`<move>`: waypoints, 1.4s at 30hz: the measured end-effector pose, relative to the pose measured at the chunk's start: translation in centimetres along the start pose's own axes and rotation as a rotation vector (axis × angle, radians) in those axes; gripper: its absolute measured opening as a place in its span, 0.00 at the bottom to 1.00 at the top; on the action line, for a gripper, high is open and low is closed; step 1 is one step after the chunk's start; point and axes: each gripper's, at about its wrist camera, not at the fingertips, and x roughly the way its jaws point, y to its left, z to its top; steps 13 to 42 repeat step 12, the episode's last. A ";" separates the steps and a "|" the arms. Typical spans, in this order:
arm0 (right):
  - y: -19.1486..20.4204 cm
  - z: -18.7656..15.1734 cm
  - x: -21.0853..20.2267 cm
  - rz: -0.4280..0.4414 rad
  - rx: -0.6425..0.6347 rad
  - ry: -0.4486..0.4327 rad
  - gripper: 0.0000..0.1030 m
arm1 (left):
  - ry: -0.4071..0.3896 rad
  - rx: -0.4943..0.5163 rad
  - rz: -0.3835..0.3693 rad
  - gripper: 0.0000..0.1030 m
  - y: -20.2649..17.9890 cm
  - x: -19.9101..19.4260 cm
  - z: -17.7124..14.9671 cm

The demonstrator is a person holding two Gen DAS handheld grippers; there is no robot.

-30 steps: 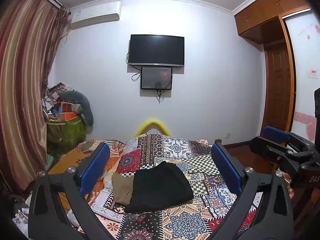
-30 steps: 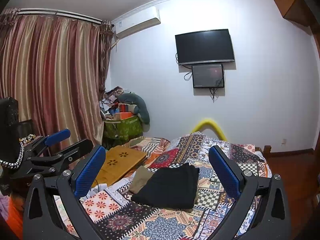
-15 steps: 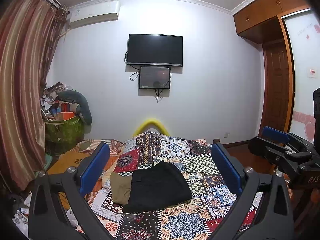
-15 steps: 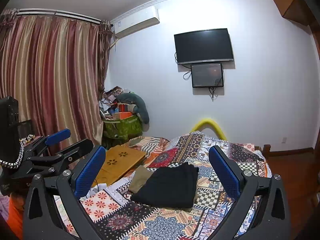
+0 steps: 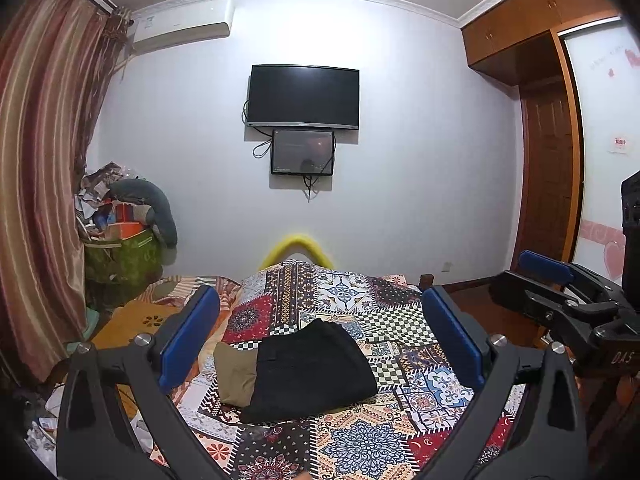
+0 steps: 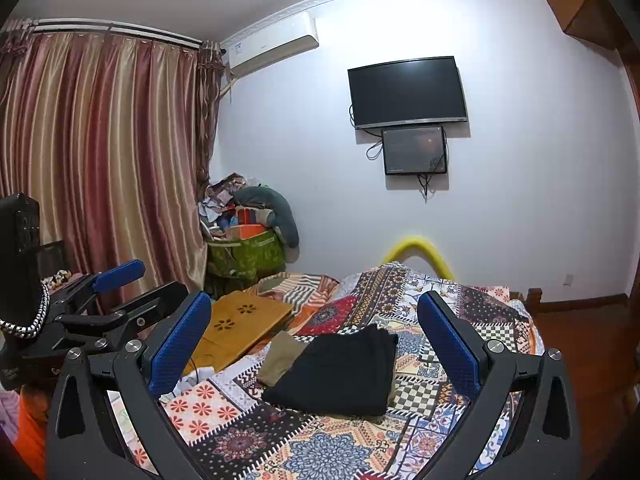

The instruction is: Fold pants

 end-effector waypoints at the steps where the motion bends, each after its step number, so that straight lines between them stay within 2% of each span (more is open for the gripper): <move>1: 0.0 0.0 0.0 0.000 0.001 -0.001 1.00 | 0.000 0.001 -0.001 0.99 0.0 -0.1 0.0; 42: 0.1 0.1 -0.1 0.000 0.008 0.003 1.00 | 0.001 0.008 -0.008 0.99 -0.1 -0.3 -0.1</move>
